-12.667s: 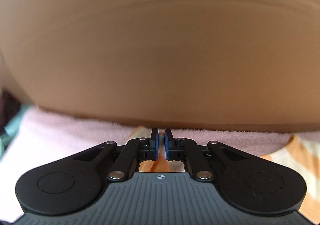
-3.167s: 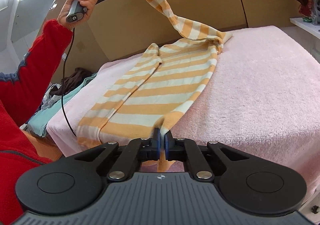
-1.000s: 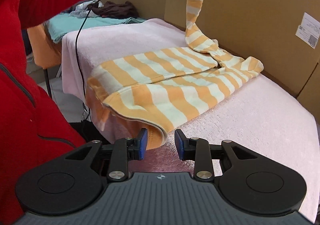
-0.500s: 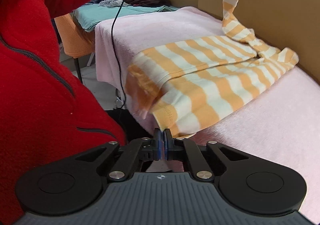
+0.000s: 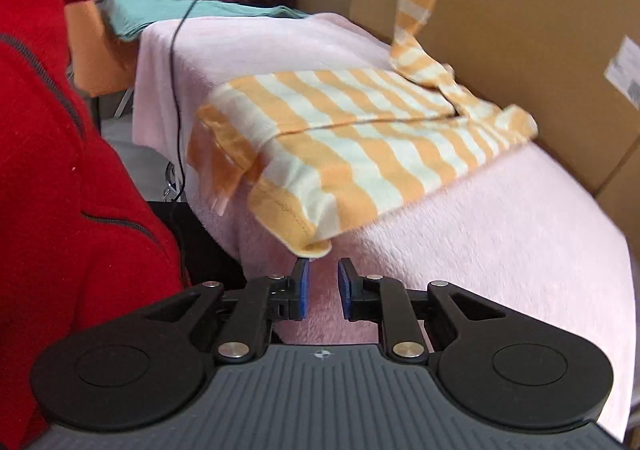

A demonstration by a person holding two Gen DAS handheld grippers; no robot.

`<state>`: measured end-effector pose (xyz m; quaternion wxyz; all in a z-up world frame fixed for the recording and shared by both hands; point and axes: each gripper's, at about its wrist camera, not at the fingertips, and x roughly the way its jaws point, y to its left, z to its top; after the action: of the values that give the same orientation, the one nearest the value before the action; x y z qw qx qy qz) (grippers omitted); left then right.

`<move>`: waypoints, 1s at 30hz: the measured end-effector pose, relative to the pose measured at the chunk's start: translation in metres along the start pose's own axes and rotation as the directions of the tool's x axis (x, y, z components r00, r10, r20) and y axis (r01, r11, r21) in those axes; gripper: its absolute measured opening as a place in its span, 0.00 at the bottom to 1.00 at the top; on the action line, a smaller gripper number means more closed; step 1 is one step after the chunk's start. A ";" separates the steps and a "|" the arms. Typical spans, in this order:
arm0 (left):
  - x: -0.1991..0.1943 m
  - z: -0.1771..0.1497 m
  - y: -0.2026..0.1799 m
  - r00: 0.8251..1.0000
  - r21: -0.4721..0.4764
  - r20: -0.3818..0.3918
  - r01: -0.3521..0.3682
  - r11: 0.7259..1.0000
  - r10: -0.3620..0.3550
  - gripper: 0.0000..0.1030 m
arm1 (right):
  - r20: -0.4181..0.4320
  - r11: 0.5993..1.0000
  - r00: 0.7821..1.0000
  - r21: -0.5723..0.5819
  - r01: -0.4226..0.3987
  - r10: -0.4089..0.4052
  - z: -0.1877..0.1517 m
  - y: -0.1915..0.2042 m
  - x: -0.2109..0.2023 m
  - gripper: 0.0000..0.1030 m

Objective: Fold clothes
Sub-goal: 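Open the right gripper along the folded edge while the left gripper holds the shirt end raised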

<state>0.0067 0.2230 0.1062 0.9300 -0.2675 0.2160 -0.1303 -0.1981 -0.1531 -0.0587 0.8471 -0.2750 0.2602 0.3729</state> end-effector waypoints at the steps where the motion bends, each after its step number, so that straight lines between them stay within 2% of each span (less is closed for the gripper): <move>1: -0.001 -0.002 0.000 1.000 0.000 -0.001 0.001 1.000 -0.001 0.00 | -0.001 1.000 1.000 -0.023 -0.007 0.007 0.001 0.002 0.003 0.17; 6: -0.007 -0.007 -0.004 1.000 0.011 -0.006 -0.002 1.000 0.002 0.00 | 0.005 0.996 1.000 -0.091 -0.009 0.009 0.001 0.007 0.018 0.17; 7: -0.007 -0.008 -0.004 1.000 0.011 -0.007 -0.003 1.000 0.003 0.00 | -0.006 0.997 1.000 -0.076 -0.010 0.010 0.001 0.005 0.021 0.17; 8: -0.008 -0.009 -0.005 1.000 0.013 -0.007 -0.003 1.000 0.003 0.00 | -0.027 0.998 1.000 -0.053 -0.016 0.014 0.002 0.004 0.025 0.07; 11: -0.011 -0.011 -0.007 1.000 0.017 -0.007 -0.003 1.000 0.003 0.00 | -0.007 0.991 0.994 0.081 -0.110 0.111 0.003 -0.006 0.018 0.06; 15: -0.018 -0.013 -0.007 1.000 0.012 0.000 0.003 1.000 -0.003 0.00 | 0.032 0.934 0.968 0.257 -0.247 0.247 0.002 -0.019 0.004 0.03; 16: -0.019 -0.013 -0.006 1.000 0.010 0.003 0.006 1.000 -0.006 0.00 | 0.039 0.909 0.959 0.310 -0.278 0.280 0.000 -0.023 0.004 0.02; 18: -0.023 -0.013 -0.005 1.000 0.003 0.008 0.009 1.000 -0.009 0.00 | 0.061 0.835 0.933 0.430 -0.344 0.354 -0.008 -0.029 0.008 0.00; 19: -0.025 -0.014 -0.005 1.000 0.001 0.009 0.009 1.000 -0.009 0.00 | 0.047 0.820 0.930 0.457 -0.345 0.365 -0.011 -0.027 0.013 0.00; 22: -0.033 -0.016 -0.004 1.000 0.006 0.010 0.012 1.000 -0.012 0.00 | -0.074 0.902 0.947 0.337 -0.271 0.313 -0.010 -0.003 0.019 0.00; 24: -0.010 -0.005 -0.007 1.000 0.006 0.015 0.014 1.000 -0.014 0.00 | -0.010 0.895 0.953 0.347 -0.280 0.302 -0.006 -0.010 0.003 0.00; 26: 0.016 0.006 -0.009 1.000 0.006 0.021 0.017 1.000 -0.017 0.00 | 0.092 0.889 0.968 0.385 -0.249 0.232 0.002 -0.023 -0.014 0.02; 28: 0.031 0.013 -0.010 1.000 0.007 0.026 0.013 1.000 -0.013 0.00 | 0.178 0.880 0.975 0.432 -0.199 0.134 0.012 -0.037 -0.020 0.11; 30: 0.032 0.012 -0.008 1.000 0.008 0.026 0.003 1.000 -0.003 0.00 | 0.223 0.848 0.970 0.491 -0.198 0.097 0.017 -0.048 -0.009 0.18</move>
<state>0.0396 0.2105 0.1087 0.9335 -0.2657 0.2031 -0.1291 -0.1622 -0.1743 -0.0276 0.8792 0.0165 0.2878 0.3793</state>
